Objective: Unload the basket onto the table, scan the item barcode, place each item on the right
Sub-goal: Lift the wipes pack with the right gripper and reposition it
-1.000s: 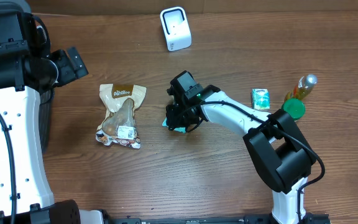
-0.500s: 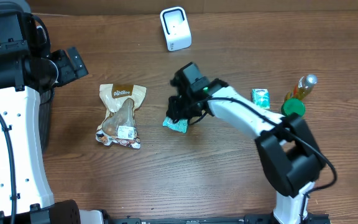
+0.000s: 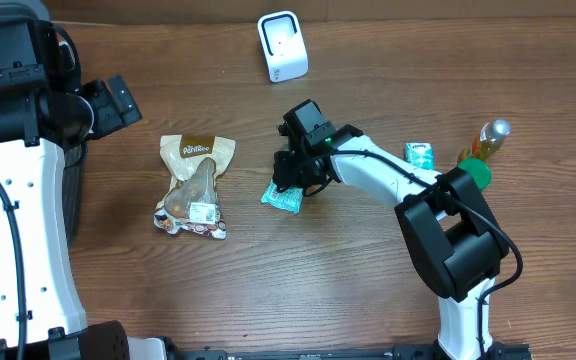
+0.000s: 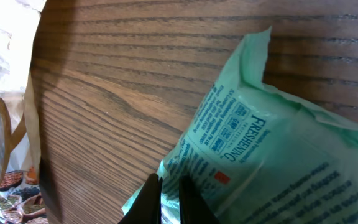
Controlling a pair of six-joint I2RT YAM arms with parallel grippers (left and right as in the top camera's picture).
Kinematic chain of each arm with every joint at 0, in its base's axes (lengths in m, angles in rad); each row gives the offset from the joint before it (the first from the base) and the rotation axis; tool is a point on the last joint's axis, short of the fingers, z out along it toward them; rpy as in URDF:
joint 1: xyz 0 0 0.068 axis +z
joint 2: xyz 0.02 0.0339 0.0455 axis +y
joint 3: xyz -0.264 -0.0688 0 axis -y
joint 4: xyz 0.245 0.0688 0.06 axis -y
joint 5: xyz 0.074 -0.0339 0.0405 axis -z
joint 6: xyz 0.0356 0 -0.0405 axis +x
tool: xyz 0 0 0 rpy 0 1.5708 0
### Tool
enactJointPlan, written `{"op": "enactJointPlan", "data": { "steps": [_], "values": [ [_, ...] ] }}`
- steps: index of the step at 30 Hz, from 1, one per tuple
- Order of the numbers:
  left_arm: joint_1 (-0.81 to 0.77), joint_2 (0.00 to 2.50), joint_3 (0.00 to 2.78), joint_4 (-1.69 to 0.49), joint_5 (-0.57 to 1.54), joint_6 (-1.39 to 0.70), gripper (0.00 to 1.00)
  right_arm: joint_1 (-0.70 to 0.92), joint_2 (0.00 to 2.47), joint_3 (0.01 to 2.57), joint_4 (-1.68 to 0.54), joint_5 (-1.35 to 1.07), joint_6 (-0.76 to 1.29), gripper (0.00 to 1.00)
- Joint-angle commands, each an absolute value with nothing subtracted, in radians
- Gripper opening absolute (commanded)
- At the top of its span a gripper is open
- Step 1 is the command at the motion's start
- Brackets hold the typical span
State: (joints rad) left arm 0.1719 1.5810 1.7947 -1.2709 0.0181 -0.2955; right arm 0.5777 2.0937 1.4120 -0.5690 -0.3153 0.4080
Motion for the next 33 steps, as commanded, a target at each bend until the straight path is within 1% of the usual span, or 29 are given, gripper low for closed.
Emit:
{"op": "enactJointPlan", "data": {
  "steps": [1, 4, 7, 10, 12, 14, 19, 23, 25, 28, 32, 33],
  "values": [
    [0.17, 1.582, 1.802, -1.271, 0.019, -0.284, 1.0, 0.585, 2.118, 1.423, -0.566, -0.301, 0.419, 0.09],
    [0.17, 1.582, 1.802, -1.272, 0.019, -0.284, 1.0, 0.576, 2.087, 1.428, -0.56, -0.334, 0.419, 0.12],
    [0.17, 1.582, 1.802, -1.271, 0.019, -0.284, 1.0, 0.55, 2.015, 1.446, -0.603, -0.361, 0.419, 0.13],
    [0.17, 1.582, 1.802, -1.272, 0.019, -0.284, 0.99, 0.537, 1.945, 1.446, -0.689, -0.36, 0.419, 0.13],
    [0.17, 1.582, 1.802, -1.271, 0.019, -0.284, 1.0, 0.538, 1.944, 1.443, -0.762, -0.36, 0.419, 0.13],
    [0.17, 1.582, 1.802, -1.271, 0.019, -0.284, 1.0, 0.546, 1.945, 1.417, -0.786, -0.36, 0.419, 0.13],
    [0.17, 1.582, 1.802, -1.271, 0.019, -0.284, 0.99, 0.591, 1.949, 1.312, -0.705, -0.318, 0.424, 0.13],
    [0.17, 1.582, 1.802, -1.272, 0.019, -0.284, 1.0, 0.609, 1.953, 1.212, -0.622, -0.252, 0.55, 0.13],
    [0.17, 1.582, 1.802, -1.271, 0.019, -0.284, 1.0, 0.609, 1.954, 1.185, -0.584, -0.252, 0.577, 0.13],
    [0.17, 1.582, 1.802, -1.272, 0.019, -0.284, 1.0, 0.609, 1.95, 1.192, -0.585, -0.267, 0.577, 0.13],
    [0.17, 1.582, 1.802, -1.272, 0.019, -0.284, 1.0, 0.609, 1.888, 1.251, -0.616, -0.292, 0.56, 0.19],
    [0.17, 1.582, 1.802, -1.271, 0.019, -0.284, 1.0, 0.606, 1.854, 1.289, -0.631, -0.29, 0.513, 0.23]
  ]
}}
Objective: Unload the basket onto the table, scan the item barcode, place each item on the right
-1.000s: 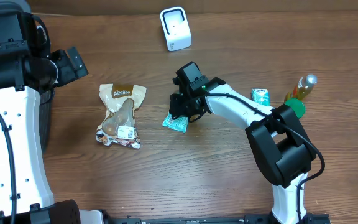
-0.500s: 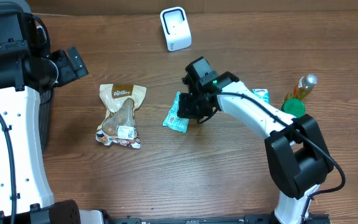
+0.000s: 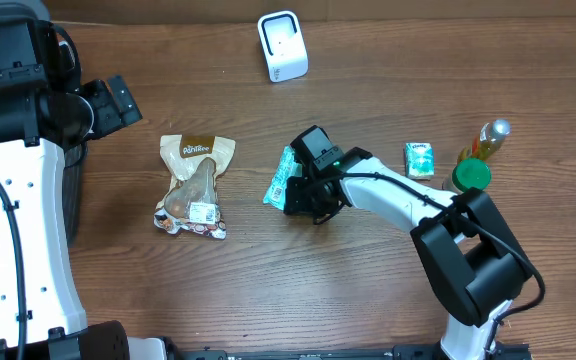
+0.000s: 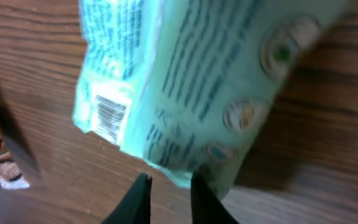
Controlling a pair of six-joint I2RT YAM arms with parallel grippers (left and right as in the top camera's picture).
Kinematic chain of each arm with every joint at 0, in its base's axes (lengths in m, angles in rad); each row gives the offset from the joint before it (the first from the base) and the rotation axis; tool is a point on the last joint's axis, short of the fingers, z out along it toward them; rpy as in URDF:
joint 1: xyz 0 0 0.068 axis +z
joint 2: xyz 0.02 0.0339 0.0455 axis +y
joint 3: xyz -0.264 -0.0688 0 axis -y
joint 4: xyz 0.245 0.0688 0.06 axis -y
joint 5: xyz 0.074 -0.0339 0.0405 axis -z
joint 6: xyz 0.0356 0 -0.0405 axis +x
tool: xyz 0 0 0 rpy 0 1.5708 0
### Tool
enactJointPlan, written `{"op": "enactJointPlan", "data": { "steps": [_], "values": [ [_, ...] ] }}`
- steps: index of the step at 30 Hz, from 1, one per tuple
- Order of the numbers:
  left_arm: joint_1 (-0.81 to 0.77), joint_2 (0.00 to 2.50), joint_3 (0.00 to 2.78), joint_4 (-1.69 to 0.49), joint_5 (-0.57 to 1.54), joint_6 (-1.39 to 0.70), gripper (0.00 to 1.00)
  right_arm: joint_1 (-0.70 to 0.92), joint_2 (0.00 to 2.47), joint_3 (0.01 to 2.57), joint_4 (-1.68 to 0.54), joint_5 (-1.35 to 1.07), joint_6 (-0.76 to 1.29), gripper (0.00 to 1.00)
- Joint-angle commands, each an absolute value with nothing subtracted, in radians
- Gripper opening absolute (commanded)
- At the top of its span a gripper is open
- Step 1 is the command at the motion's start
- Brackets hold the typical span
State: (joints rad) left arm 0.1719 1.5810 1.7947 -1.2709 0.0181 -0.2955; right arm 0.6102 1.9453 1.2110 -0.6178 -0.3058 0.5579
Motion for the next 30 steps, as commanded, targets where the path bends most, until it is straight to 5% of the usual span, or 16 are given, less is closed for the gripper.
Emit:
{"op": "enactJointPlan", "data": {
  "steps": [1, 6, 9, 24, 30],
  "values": [
    [0.17, 1.582, 1.802, -1.272, 0.019, -0.284, 1.0, 0.604, 1.842, 1.31, -0.64, -0.285, 0.491, 0.27],
    [0.17, 1.582, 1.802, -1.272, 0.019, -0.284, 0.99, 0.547, 1.827, 1.366, -0.581, -0.038, 0.437, 0.77],
    [0.17, 1.582, 1.802, -1.272, 0.019, -0.284, 1.0, 0.514, 1.841, 1.35, -0.508, 0.085, 0.437, 0.86],
    [0.17, 1.582, 1.802, -1.272, 0.019, -0.284, 1.0, 0.509, 1.993, 1.347, -0.418, 0.053, 0.44, 0.94],
    [0.17, 1.582, 1.802, -1.271, 0.019, -0.284, 1.0, 0.509, 2.001, 1.347, -0.477, -0.073, 0.44, 0.71]
  ]
}}
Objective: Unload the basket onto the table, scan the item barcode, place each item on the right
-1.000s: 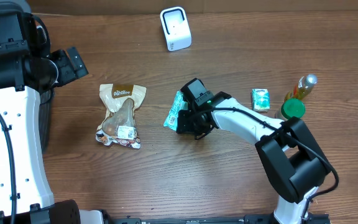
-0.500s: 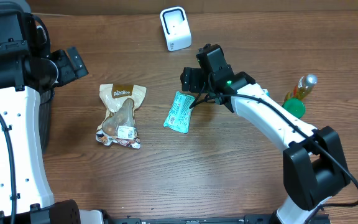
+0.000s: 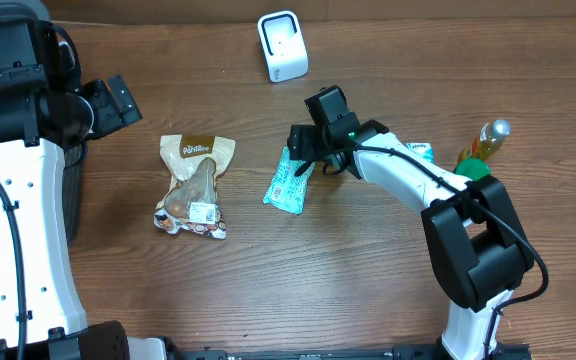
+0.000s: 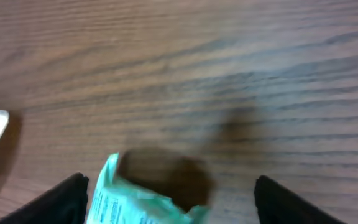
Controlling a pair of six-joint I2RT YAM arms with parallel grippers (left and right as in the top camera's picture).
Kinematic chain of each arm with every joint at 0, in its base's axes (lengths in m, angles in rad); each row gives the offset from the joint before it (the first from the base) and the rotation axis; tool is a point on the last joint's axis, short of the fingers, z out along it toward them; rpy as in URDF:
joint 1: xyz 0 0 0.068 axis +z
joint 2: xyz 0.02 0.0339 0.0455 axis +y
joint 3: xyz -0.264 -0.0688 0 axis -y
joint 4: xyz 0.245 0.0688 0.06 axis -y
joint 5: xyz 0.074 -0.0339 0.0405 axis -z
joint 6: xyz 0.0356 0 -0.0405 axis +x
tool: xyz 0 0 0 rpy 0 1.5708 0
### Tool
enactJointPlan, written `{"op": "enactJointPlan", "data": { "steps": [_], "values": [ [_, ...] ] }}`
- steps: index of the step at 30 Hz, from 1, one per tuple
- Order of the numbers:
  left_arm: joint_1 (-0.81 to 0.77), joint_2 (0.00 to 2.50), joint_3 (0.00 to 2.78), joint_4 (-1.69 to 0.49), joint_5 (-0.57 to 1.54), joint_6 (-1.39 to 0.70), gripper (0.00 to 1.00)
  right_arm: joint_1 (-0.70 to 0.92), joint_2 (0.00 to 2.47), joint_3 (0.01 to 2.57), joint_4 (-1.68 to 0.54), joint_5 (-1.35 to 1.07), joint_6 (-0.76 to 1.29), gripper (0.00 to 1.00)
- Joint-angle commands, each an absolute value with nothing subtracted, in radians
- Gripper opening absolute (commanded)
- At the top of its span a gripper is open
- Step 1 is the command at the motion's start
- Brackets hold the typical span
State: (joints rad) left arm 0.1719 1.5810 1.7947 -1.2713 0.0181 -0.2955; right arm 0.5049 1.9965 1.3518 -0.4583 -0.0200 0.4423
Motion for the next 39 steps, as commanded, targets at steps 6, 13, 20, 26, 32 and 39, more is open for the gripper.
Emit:
{"op": "enactJointPlan", "data": {
  "steps": [6, 13, 20, 26, 32, 39],
  "values": [
    [0.17, 1.582, 1.802, -1.272, 0.019, -0.284, 1.0, 0.509, 2.003, 1.347, -0.489, -0.073, 0.435, 0.52],
    [0.17, 1.582, 1.802, -1.271, 0.019, -0.284, 0.99, 0.509, 2.006, 1.347, -0.527, -0.073, 0.384, 0.49],
    [0.17, 1.582, 1.802, -1.272, 0.019, -0.284, 1.0, 0.509, 2.006, 1.348, -0.525, -0.073, 0.384, 0.45],
    [0.17, 1.582, 1.802, -1.272, 0.019, -0.284, 1.0, 0.507, 2.006, 1.348, -0.497, -0.072, 0.384, 0.66],
    [0.17, 1.582, 1.802, -1.272, 0.019, -0.284, 1.0, 0.507, 2.006, 1.348, -0.487, -0.069, 0.384, 0.62],
    [0.17, 1.582, 1.802, -1.272, 0.019, -0.284, 1.0, 0.508, 2.006, 1.348, -0.469, -0.069, 0.384, 0.62]
  ]
}}
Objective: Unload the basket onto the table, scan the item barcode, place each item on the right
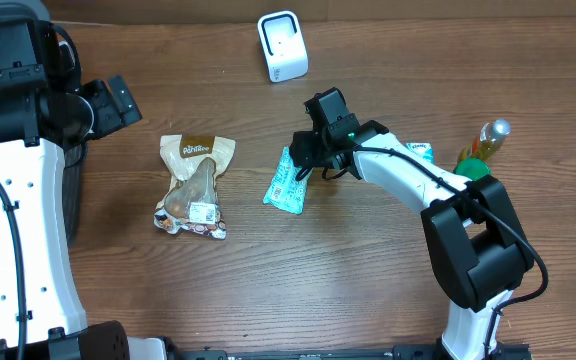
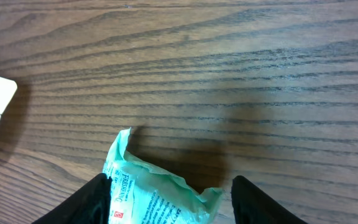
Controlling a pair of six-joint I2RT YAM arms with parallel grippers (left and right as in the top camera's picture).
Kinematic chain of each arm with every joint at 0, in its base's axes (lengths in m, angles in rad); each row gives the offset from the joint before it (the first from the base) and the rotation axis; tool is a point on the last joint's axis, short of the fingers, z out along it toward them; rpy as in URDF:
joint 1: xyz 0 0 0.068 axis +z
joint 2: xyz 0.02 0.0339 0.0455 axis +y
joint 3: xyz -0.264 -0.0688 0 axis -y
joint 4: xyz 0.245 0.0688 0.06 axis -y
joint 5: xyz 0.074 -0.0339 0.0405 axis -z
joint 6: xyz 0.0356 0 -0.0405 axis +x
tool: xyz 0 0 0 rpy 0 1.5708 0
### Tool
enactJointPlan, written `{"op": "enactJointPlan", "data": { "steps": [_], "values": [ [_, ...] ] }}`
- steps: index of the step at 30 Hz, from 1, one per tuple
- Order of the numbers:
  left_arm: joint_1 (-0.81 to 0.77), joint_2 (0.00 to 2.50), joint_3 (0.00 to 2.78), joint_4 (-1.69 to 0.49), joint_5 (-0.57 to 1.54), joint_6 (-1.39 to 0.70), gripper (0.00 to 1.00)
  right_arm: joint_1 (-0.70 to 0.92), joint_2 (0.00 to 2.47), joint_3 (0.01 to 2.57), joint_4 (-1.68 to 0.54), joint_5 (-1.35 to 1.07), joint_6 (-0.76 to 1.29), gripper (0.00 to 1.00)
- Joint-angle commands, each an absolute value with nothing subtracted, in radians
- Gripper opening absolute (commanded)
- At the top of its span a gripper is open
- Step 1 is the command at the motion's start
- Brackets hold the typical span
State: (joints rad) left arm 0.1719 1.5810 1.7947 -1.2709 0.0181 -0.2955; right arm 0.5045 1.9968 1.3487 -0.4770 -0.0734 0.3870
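Observation:
The green wipes packet lies flat on the wooden table, printed side up. My right gripper hovers open over the packet's far end. In the right wrist view the crumpled end of the packet sits between the two dark fingers, apart from both. The white barcode scanner stands at the table's far edge. My left gripper is raised at the far left, away from everything; its jaws are unclear.
A brown dog-treat bag lies left of the packet. A small green box, a green cap and a yellow bottle stand at the right. A black basket is at the left corner.
The packet lies where it did. My right gripper is still open over its far end, a little nearer to it, with the fingers standing closer together in the wrist view.
My right gripper was shut on the edge of the packet lying on the table. Then it held the packet tilted up, barcode side showing. Later the packet lay turned over on the table and the gripper stood open above its far end, as now.

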Motion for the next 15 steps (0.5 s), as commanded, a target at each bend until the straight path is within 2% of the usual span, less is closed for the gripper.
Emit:
{"op": "enactJointPlan", "data": {
  "steps": [1, 5, 7, 13, 15],
  "values": [
    [0.17, 1.582, 1.802, -1.272, 0.019, -0.284, 0.99, 0.508, 2.006, 1.348, -0.469, -0.069, 0.384, 0.62],
    [0.17, 1.582, 1.802, -1.271, 0.019, -0.284, 1.0, 0.508, 2.006, 1.348, -0.469, -0.069, 0.384, 0.63],
    [0.17, 1.582, 1.802, -1.272, 0.019, -0.284, 0.99, 0.508, 2.006, 1.348, -0.468, -0.069, 0.384, 0.66],
    [0.17, 1.582, 1.802, -1.272, 0.019, -0.284, 0.99, 0.51, 2.006, 1.347, -0.484, -0.07, 0.385, 0.66],
    [0.17, 1.582, 1.802, -1.272, 0.019, -0.284, 1.0, 0.51, 2.006, 1.347, -0.495, -0.07, 0.386, 0.57]
  ]
}}
